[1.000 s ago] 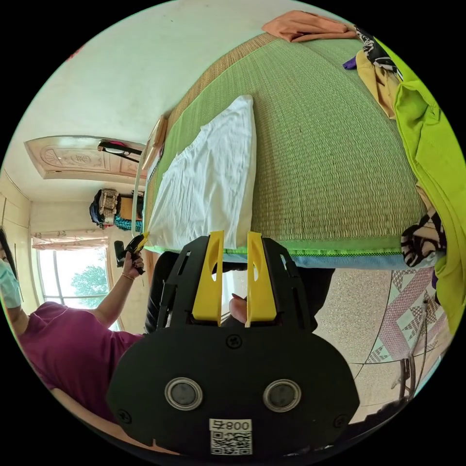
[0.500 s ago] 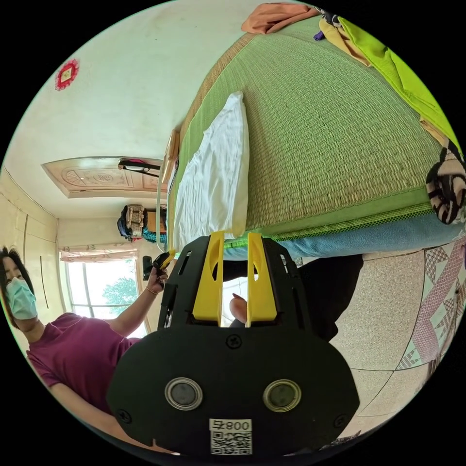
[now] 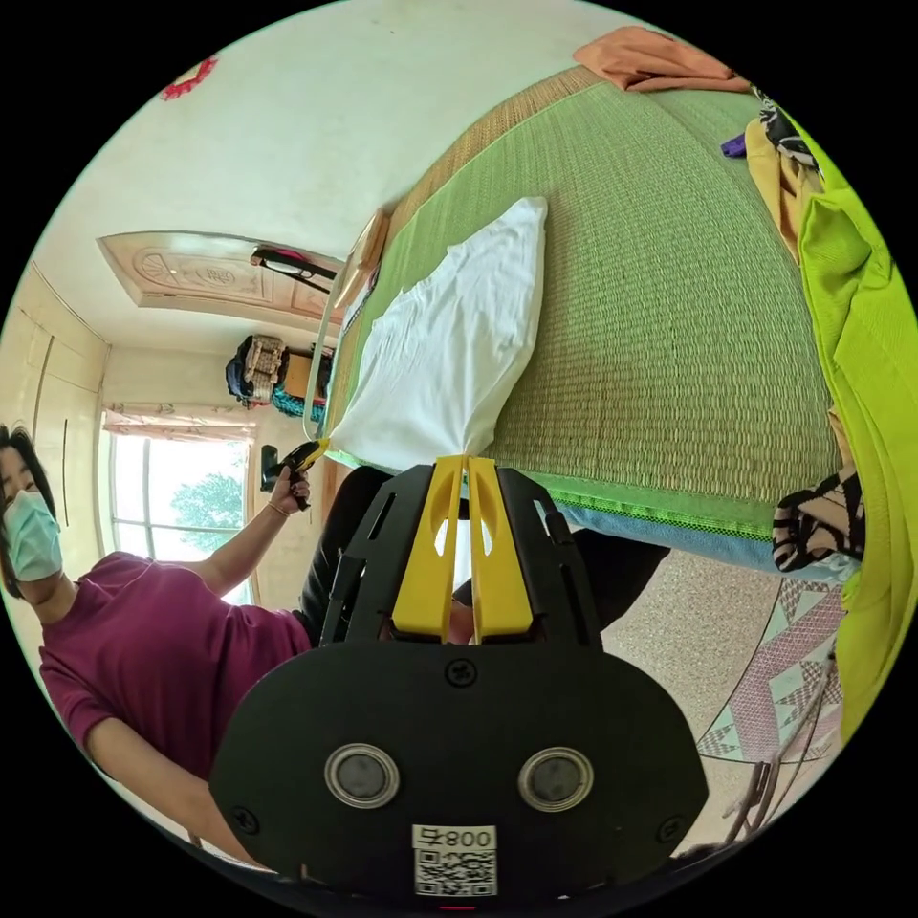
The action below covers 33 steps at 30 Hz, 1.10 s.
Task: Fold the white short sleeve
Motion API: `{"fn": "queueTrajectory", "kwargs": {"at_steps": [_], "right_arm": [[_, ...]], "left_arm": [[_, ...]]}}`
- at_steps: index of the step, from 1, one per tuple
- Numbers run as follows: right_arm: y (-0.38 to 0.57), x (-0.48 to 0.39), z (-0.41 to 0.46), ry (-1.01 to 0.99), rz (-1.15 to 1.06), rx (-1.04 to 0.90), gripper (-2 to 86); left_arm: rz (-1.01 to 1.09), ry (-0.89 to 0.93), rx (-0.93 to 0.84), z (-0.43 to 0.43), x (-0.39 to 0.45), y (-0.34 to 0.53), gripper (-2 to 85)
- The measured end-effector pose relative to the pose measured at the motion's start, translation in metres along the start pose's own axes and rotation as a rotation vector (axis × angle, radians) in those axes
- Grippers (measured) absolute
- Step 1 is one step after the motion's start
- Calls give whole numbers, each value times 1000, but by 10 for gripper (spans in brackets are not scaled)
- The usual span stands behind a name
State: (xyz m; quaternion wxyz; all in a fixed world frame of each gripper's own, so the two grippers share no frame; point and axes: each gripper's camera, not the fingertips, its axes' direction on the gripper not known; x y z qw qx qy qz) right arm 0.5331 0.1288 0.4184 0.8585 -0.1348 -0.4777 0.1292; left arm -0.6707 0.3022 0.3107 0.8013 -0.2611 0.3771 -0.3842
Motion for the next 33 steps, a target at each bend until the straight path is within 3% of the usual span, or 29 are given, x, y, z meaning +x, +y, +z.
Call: {"fn": "queueTrajectory", "kwargs": {"at_steps": [14, 21, 25, 33], "right_arm": [[24, 39, 10, -76, 90, 26, 8], [38, 50, 19, -154, 110, 93, 36], [48, 59, 21, -252, 117, 154, 55], [46, 67, 30, -240, 127, 150, 52]], "left_arm": [[-63, 5, 40, 6, -7, 15, 5], [129, 69, 12, 20, 42, 24, 19], [301, 130, -118, 59, 91, 24, 31], [553, 181, -320, 129, 174, 27, 43]]}}
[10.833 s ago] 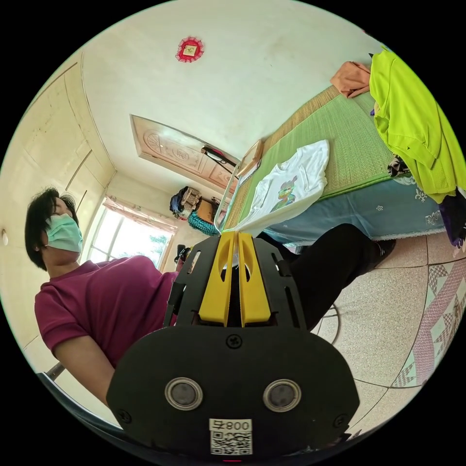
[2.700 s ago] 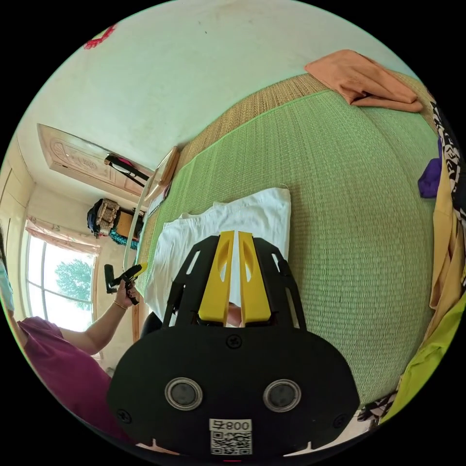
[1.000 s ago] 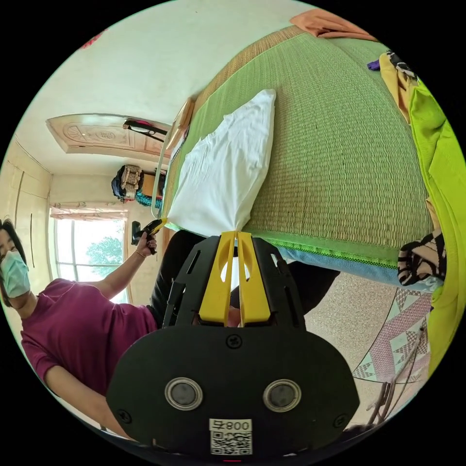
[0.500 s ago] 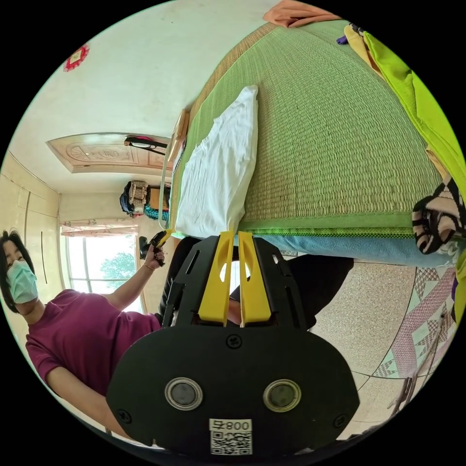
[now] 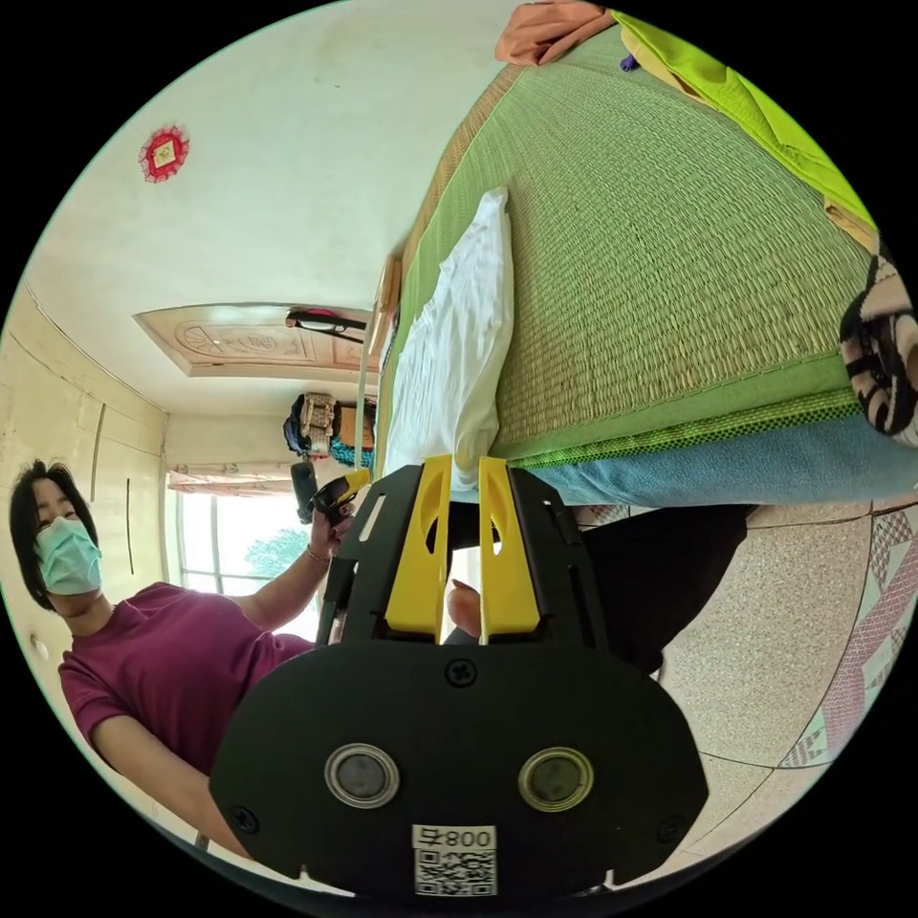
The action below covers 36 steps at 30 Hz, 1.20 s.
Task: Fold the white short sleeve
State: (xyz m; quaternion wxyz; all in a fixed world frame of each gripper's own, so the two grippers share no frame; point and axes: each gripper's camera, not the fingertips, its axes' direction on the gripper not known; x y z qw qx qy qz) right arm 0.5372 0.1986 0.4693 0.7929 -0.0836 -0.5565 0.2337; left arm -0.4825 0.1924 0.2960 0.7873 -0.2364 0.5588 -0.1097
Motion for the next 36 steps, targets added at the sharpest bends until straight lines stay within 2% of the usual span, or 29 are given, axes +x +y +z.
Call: {"fn": "queueTrajectory", "kwargs": {"at_steps": [5, 12, 16, 21, 27, 36], "right_arm": [[-2, 0, 0, 4, -8, 20, 37], [-7, -9, 13, 53, -39, -18, 32], [-13, -14, 22, 65, -47, -35, 31], [-17, -18, 31, 107, -35, -57, 30], [-20, -16, 36, 131, 0, -68, 24], [-27, -24, 37, 137, -16, -111, 10]], "left_arm": [[21, -93, -26, 11, 10, -14, 43], [-234, -279, 204, -42, -38, -18, 51], [-348, -389, 236, -62, -69, -35, 58], [-425, -399, 266, -60, -94, -69, 61], [-474, -464, 191, -39, -108, -98, 22], [-466, -385, 326, -32, -105, -93, 16]]}}
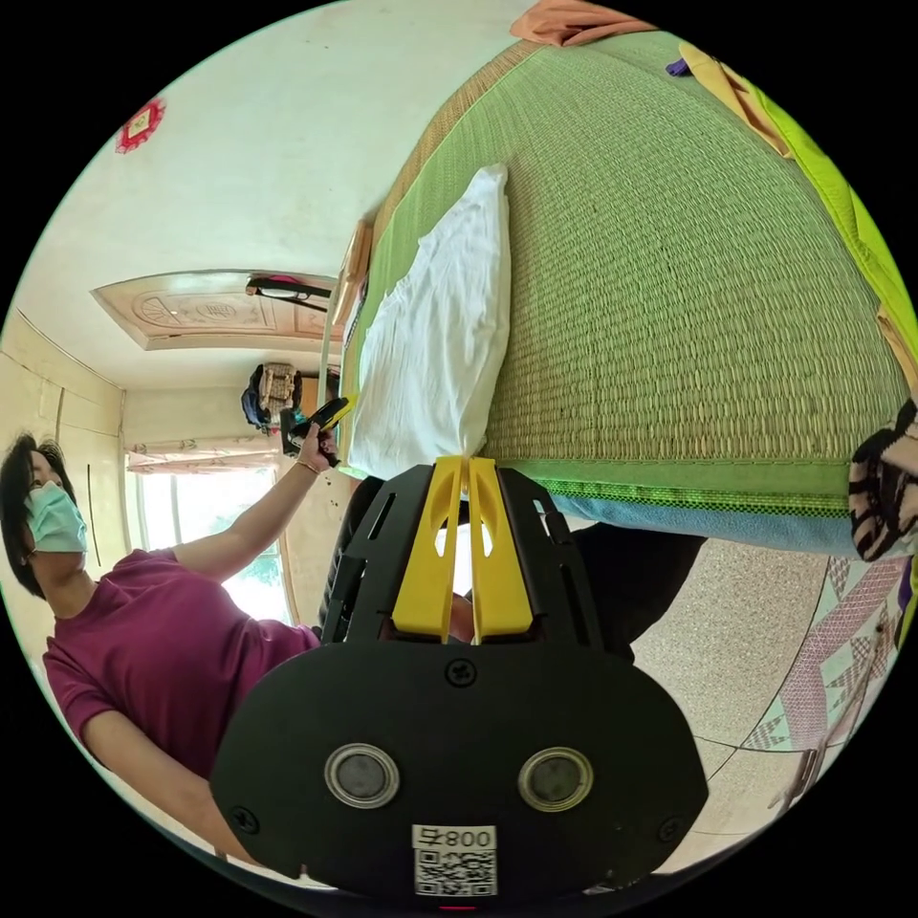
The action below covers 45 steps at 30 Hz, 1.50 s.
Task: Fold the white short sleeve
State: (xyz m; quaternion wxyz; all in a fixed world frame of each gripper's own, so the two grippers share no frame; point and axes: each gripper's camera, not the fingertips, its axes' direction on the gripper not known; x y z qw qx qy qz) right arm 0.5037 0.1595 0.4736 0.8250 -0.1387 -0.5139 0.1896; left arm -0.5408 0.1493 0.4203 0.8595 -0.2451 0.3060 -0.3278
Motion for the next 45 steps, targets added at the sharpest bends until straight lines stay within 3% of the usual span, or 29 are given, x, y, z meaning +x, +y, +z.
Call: {"fn": "queueTrajectory", "kwargs": {"at_steps": [3, 8, 23, 26, 29, 33, 36, 41, 45], "right_arm": [[0, -1, 2, 1, 5, -2, 8], [3, 0, 1, -9, 22, 4, 8], [15, -14, -22, -30, -10, 30, 6], [18, -21, -28, -32, -34, 40, 6], [20, -26, -32, -38, -47, 49, 6], [22, -28, -39, -58, -45, 66, 6], [22, -36, -47, -52, -51, 67, 7], [17, -53, -61, -58, -85, 71, 7], [16, -59, -69, -53, -113, 57, 7]], "left_arm": [[25, 63, -26, 15, 9, -2, 46], [51, -24, -85, 40, 29, -5, 21], [-21, -130, -26, 82, 62, 29, 4], [-18, -55, 55, 81, 73, 43, 10], [109, 95, 60, 91, 111, 65, 22], [403, 366, -94, 135, 207, 114, 53], [671, 422, -204, 168, 289, 156, 73], [1055, 299, -247, 207, 396, 216, 94], [1221, -56, -188, 243, 443, 255, 60]]}}
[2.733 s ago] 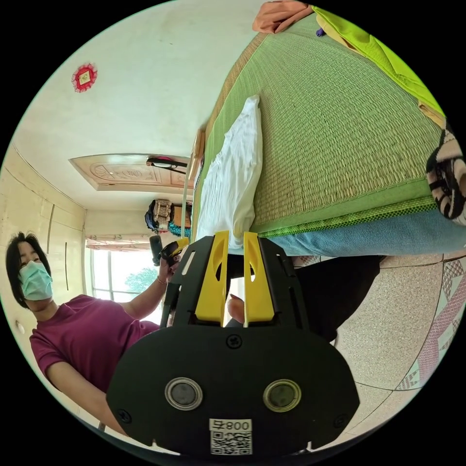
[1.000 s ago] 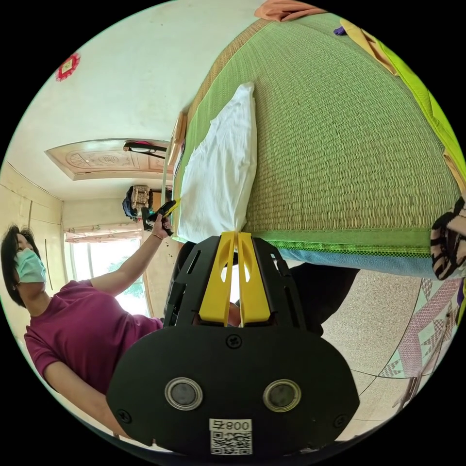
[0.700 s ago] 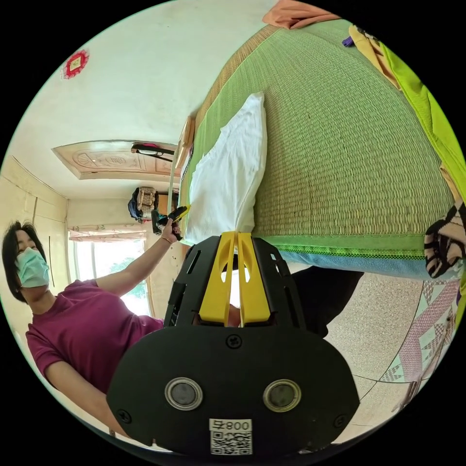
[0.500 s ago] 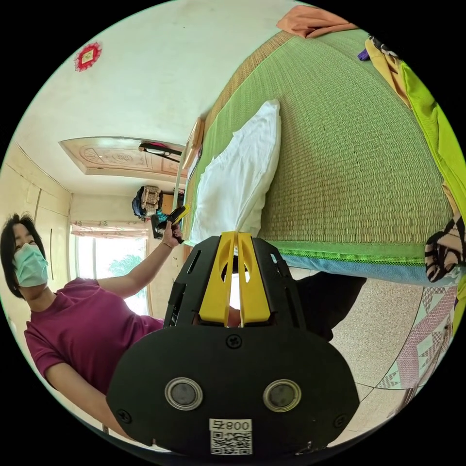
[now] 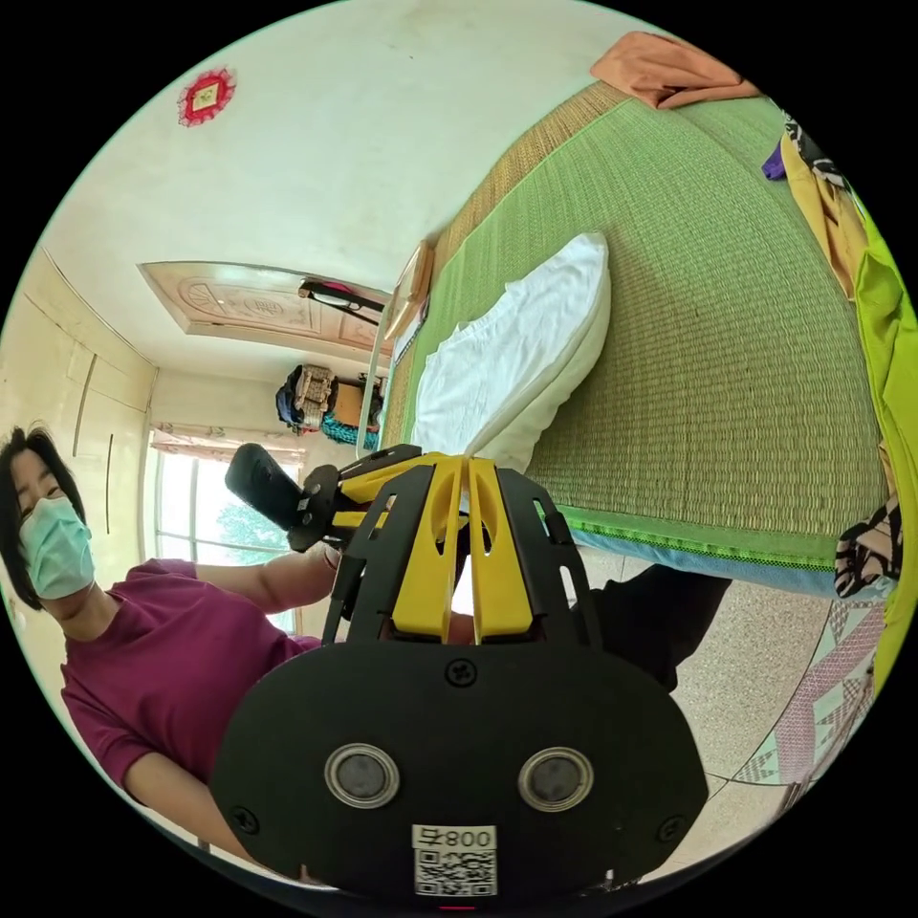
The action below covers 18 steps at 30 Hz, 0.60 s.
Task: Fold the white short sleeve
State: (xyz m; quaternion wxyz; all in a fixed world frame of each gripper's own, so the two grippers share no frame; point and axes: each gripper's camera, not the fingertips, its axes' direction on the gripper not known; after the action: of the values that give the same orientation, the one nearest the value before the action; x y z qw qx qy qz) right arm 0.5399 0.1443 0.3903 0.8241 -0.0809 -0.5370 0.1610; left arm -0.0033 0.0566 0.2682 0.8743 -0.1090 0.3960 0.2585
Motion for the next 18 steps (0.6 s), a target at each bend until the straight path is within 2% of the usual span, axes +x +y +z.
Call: {"fn": "queueTrajectory", "kwargs": {"at_steps": [4, 11, 18], "right_arm": [[3, 4, -12, 29, -14, -21, 7], [13, 29, -46, -73, 4, 40, 4], [19, 58, -57, -38, 93, 80, 10]], "left_arm": [[-37, 59, -9, 20, 12, -10, 19], [-102, 93, -6, 44, 22, -21, 8], [-258, 189, 41, 63, 15, -30, 6]]}}
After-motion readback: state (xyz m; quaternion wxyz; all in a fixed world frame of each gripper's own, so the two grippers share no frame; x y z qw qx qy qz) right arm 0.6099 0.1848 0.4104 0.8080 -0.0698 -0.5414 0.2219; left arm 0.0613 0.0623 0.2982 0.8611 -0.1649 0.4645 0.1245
